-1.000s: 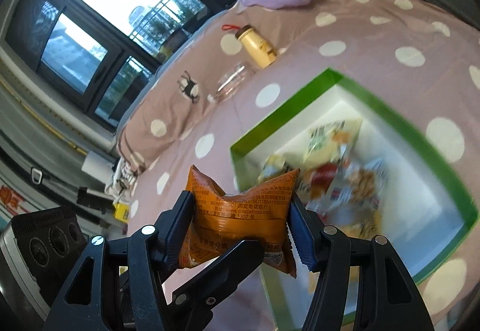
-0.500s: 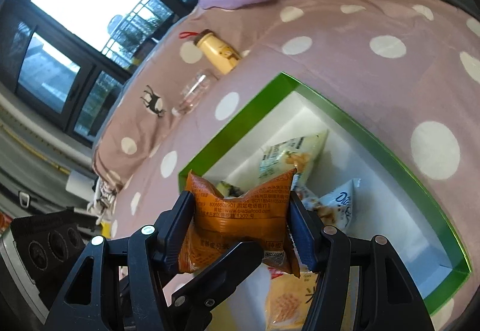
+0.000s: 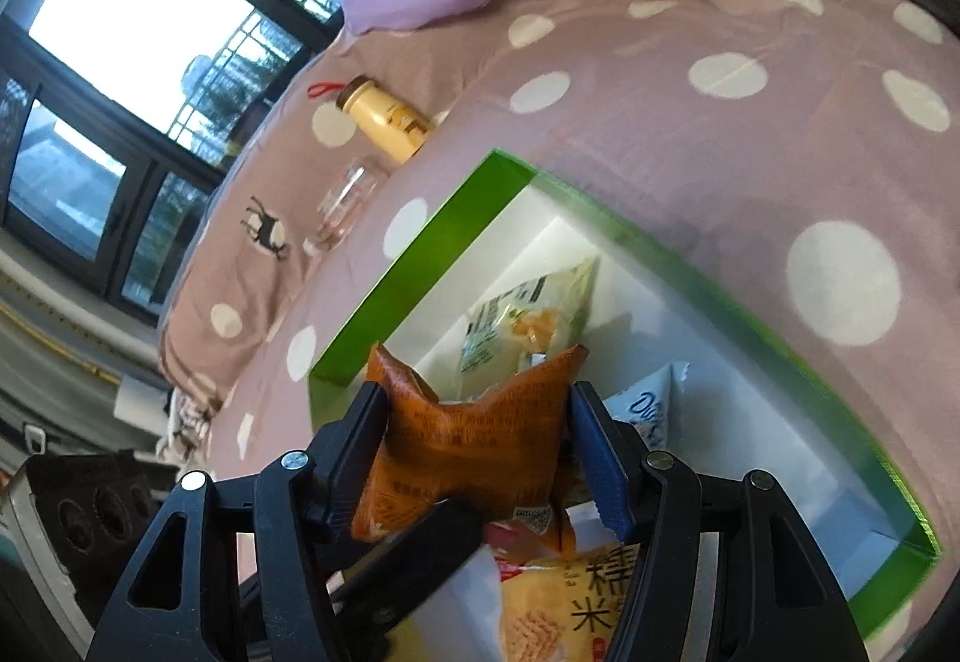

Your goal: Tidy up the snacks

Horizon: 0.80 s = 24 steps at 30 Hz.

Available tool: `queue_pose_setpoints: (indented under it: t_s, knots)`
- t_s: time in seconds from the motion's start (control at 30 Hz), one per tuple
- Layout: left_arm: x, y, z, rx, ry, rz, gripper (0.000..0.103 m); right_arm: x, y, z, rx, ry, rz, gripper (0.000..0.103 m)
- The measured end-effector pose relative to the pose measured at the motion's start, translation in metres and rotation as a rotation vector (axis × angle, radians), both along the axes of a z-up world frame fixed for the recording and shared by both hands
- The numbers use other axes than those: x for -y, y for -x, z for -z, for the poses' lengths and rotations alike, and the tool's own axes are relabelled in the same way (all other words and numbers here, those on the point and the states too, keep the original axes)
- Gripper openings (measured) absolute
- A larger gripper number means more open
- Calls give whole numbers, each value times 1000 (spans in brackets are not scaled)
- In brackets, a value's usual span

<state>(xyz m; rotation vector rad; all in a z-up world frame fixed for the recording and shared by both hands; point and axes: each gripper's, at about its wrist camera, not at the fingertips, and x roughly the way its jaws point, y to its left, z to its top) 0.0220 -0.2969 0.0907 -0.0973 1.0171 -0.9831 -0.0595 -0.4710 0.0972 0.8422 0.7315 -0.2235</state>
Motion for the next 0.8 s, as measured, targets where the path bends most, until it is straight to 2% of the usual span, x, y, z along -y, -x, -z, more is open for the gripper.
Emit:
queue_pose_setpoints:
  t_s: [0.07, 0.17, 0.23, 0.5, 0.57, 0.8]
  knots:
    - [-8, 1, -5, 12, -6, -22, 70, 0, 5, -5, 12, 24, 16, 64]
    - [-25, 3, -13, 28, -15, -53, 75, -3, 11, -12, 46, 29, 17, 64]
    - [-40, 3, -16, 27, -7, -84, 79, -6, 14, -18, 70, 43, 4, 68]
    - [-107, -2, -23, -1, 2, -240, 80, -27, 17, -31, 90, 91, -34, 71]
    - [-126, -3, -26, 1, -9, -286, 84, -33, 17, -32, 82, 104, -39, 71]
    - [-195, 5, -27, 10, -28, -411, 86, -59, 19, -37, 78, 152, -94, 78]
